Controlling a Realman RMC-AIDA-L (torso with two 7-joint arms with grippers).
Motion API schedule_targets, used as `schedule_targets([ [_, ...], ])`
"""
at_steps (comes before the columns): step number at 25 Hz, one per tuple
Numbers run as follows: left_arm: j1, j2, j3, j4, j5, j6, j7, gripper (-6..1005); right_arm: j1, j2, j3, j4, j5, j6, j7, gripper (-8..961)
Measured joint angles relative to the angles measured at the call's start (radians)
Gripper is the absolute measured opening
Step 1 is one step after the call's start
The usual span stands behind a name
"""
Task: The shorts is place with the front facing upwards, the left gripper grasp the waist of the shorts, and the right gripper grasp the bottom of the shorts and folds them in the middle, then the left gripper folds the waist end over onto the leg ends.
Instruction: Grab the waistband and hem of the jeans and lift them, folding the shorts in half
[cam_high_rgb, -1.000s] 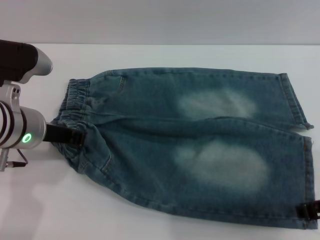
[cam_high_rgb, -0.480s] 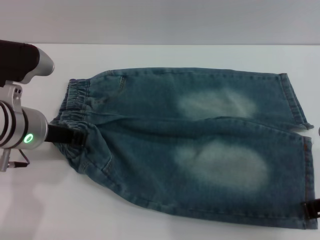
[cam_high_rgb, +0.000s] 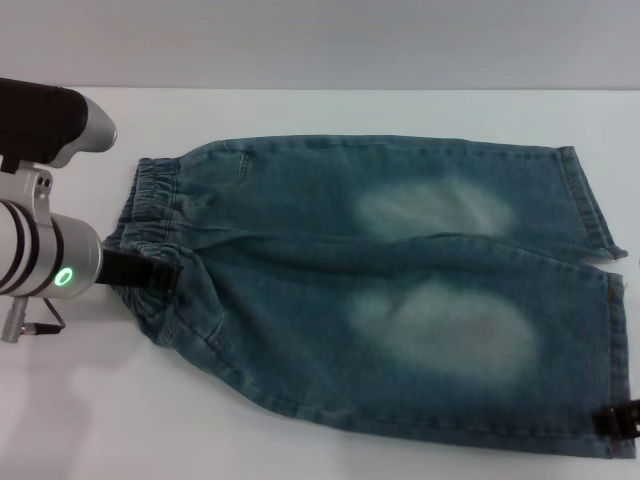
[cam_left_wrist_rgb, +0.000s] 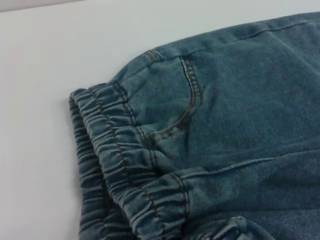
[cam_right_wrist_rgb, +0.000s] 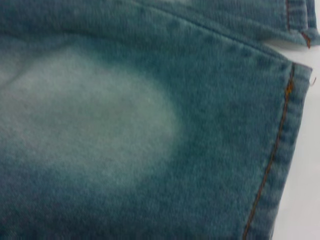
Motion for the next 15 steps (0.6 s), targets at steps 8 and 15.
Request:
schedule_targets([
  [8,-0.008,0.000,0.002,0.010,0.000,0.001,-0.001,96,-0.002,0.000,0.001,-0.009,0.000,-0.002,0.001,416],
  [15,-0.011,0.000,0.002,0.010,-0.001,-0.003,-0.002,96,0.012,0.000,-0.002,-0.040,0.000,-0.004,0.001,458],
])
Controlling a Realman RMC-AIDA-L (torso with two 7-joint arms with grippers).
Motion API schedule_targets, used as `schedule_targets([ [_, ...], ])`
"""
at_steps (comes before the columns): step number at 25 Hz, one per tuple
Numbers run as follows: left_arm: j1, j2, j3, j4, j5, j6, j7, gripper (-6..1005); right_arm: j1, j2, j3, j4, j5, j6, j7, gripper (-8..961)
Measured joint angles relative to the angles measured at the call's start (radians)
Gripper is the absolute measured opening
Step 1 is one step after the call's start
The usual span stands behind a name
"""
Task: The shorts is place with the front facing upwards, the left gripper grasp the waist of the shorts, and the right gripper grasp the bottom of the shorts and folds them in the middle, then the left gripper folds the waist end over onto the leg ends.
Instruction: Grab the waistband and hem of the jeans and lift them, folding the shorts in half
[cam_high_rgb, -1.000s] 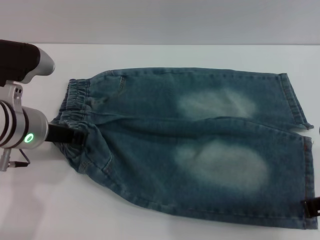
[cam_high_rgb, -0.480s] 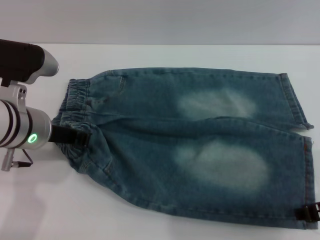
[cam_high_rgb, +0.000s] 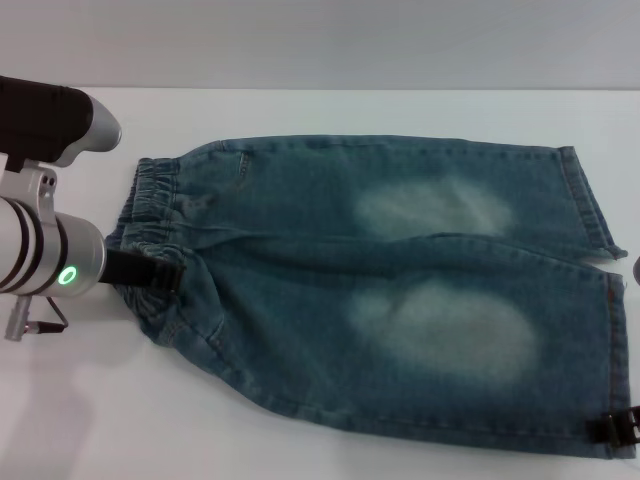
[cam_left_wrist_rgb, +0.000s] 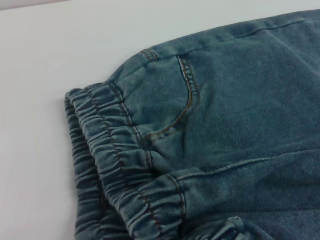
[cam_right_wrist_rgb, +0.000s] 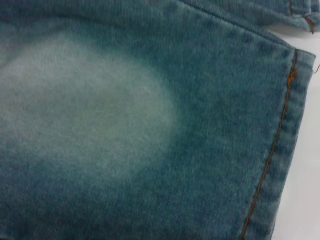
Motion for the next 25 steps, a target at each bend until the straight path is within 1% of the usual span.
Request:
schedule_targets([
  [25,-0.002,0.000,0.003,0.000,-0.007,-0.002,0.000,95,0.016,0.000,-0.006,-0.021,0.000,0.000,-0.002,382],
])
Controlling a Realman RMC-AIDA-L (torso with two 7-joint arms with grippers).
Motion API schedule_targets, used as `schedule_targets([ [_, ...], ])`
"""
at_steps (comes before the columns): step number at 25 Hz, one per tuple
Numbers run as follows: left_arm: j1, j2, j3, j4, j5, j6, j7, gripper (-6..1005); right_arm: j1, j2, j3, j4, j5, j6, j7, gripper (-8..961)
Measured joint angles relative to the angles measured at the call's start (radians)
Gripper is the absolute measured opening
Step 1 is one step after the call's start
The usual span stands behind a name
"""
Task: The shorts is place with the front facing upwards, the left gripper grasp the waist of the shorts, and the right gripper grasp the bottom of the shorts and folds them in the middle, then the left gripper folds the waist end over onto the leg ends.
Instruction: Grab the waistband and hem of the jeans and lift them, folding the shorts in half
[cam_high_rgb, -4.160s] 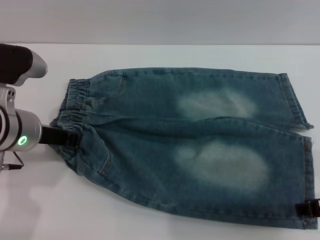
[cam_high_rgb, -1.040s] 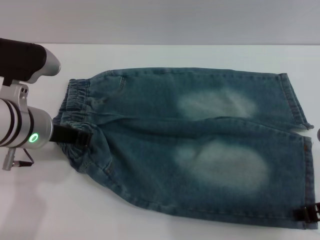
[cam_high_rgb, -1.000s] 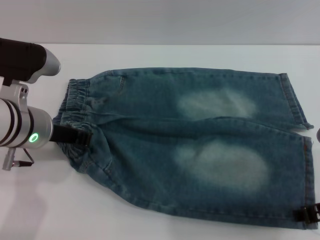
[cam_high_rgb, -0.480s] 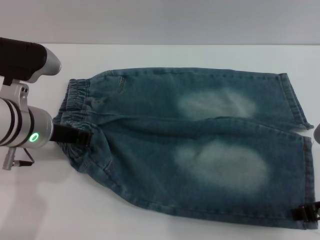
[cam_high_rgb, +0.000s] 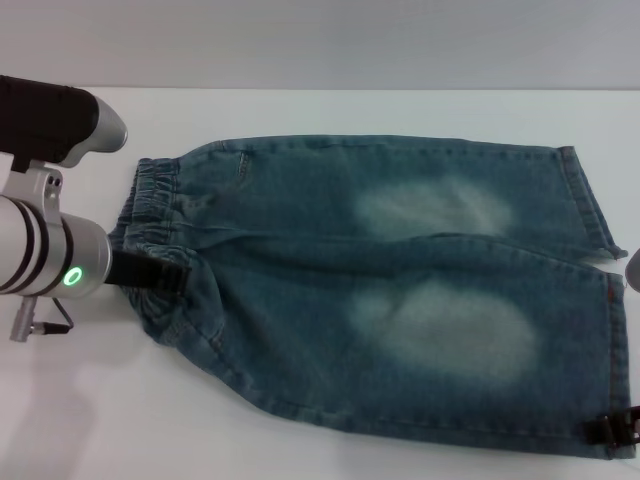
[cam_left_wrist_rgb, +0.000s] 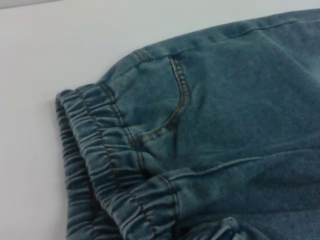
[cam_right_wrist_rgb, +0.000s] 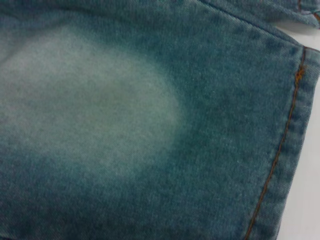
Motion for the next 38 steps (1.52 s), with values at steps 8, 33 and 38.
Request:
schedule_targets([
  [8,0.007,0.000,0.008,-0.010,-0.004,0.002,-0.009,95,-0.010,-0.001,0.010,0.020,0.000,0.000,-0.026,319],
  [33,0.009,0.000,0.010,-0.014,-0.004,0.010,-0.014,94,0.006,0.000,-0.008,0.058,0.002,-0.059,-0.054,-1],
  [38,0.011,0.000,0.010,-0.017,-0.004,0.022,-0.014,94,0.008,0.000,-0.015,0.076,0.002,-0.115,-0.061,-2],
])
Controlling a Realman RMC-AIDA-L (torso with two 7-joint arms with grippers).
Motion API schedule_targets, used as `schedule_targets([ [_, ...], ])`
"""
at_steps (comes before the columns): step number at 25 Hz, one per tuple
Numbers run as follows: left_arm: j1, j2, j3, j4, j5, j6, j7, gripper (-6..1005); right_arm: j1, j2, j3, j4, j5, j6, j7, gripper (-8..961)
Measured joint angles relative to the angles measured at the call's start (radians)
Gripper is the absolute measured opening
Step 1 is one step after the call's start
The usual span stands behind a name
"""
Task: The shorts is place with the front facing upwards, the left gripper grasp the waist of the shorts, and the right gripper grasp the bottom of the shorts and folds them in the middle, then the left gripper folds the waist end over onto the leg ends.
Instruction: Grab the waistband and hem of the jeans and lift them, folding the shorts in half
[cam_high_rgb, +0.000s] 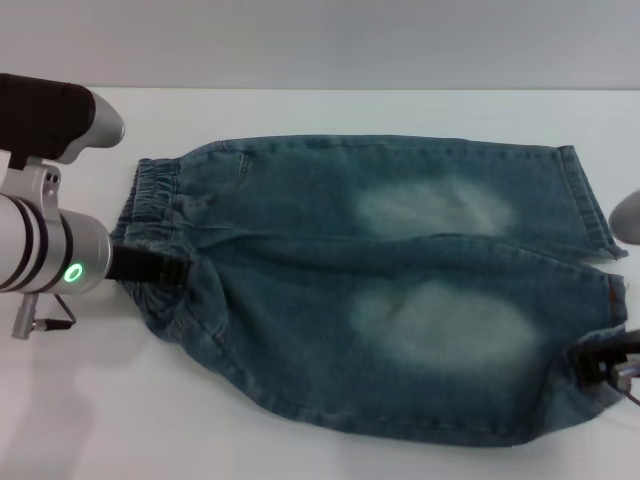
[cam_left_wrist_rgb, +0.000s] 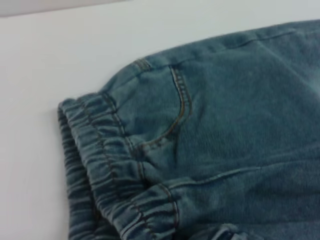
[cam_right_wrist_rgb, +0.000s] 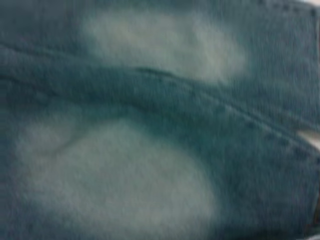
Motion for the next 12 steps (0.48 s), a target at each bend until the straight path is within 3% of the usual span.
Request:
schedule_targets([
  [12,0.022,0.003,-0.024,-0.024,0.000,0.129,0.000,93,-0.068,0.001,0.086,0.036,0.000,-0.235,-0.127,-2],
])
